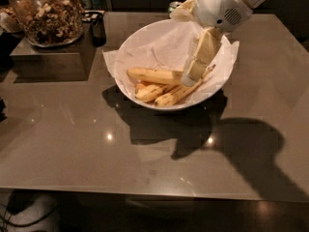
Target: Pick banana from white bowl
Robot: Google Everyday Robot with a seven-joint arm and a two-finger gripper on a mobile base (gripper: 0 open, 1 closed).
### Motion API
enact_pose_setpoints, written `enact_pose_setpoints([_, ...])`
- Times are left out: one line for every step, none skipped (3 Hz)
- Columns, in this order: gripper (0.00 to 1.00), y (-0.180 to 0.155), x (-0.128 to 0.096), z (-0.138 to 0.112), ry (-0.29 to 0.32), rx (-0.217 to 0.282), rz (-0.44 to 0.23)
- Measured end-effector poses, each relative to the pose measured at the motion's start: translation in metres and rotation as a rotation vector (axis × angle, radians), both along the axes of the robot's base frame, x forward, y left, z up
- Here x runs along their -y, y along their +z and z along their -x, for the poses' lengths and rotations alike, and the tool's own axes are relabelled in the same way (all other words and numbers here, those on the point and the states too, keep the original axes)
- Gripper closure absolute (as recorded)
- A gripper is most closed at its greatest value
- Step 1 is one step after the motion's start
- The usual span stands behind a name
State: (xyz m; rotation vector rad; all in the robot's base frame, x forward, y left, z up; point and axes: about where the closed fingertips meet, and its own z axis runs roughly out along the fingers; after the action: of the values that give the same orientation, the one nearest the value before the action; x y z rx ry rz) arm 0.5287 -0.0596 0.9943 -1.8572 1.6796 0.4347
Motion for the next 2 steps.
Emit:
enact_pose_setpoints([0.0,-0.0221,-0.0257,-0.0169,0.049,-0.052,-0.013])
enact_pose_setpoints([0.11,-0.0241,-0.0273,-0.0181,0.051,-0.055,-0.014])
